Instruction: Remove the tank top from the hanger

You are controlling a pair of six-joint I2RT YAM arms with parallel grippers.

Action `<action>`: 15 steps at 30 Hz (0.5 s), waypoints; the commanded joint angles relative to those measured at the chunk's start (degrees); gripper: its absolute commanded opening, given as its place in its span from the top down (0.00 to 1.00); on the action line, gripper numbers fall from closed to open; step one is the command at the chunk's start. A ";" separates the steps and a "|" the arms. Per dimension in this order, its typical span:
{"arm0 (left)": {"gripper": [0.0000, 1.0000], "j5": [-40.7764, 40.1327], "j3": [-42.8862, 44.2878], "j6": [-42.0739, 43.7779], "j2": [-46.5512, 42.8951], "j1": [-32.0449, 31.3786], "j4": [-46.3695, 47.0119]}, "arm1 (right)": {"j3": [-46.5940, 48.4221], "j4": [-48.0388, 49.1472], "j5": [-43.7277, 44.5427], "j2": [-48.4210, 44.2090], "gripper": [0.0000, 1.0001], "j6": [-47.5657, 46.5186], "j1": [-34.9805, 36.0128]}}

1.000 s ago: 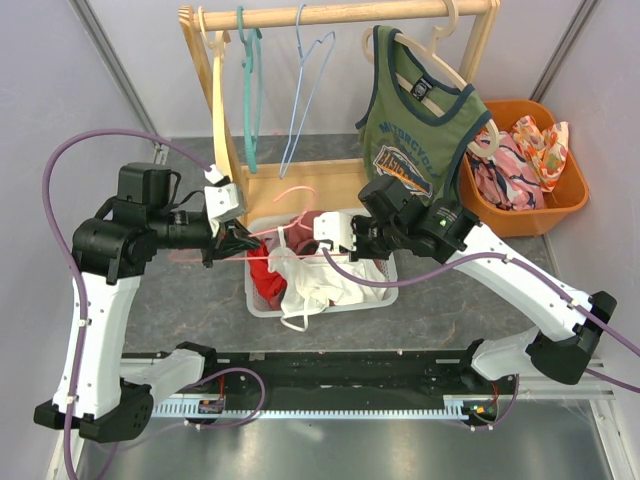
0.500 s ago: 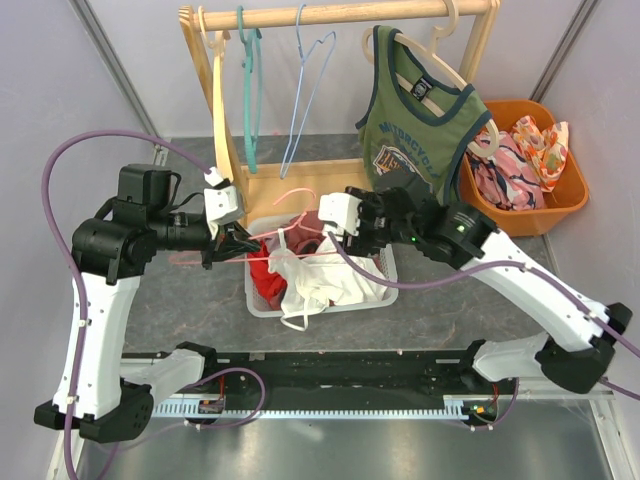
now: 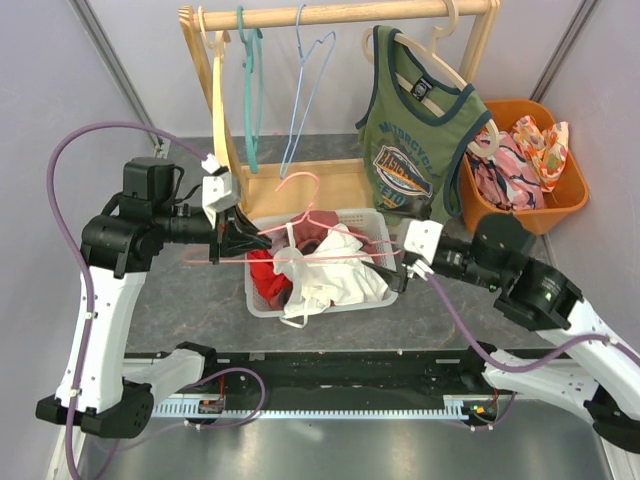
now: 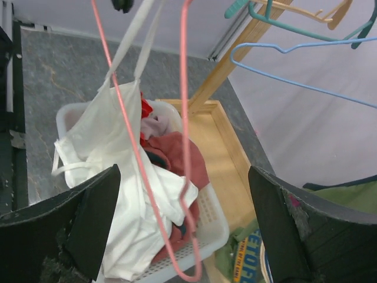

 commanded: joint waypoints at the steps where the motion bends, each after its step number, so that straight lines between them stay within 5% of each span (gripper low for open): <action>1: 0.98 8.88 0.94 -18.42 1.58 0.00 16.26 | -8.52 17.12 -1.07 -8.13 0.02 11.23 -0.23; 11: 0.98 8.53 13.95 -42.77 10.28 0.79 36.84 | -14.07 26.54 1.67 -13.24 0.02 23.63 -0.14; 15: 0.98 10.47 15.81 -45.16 11.43 1.32 39.48 | -19.43 31.80 2.62 -13.24 0.02 26.89 -0.23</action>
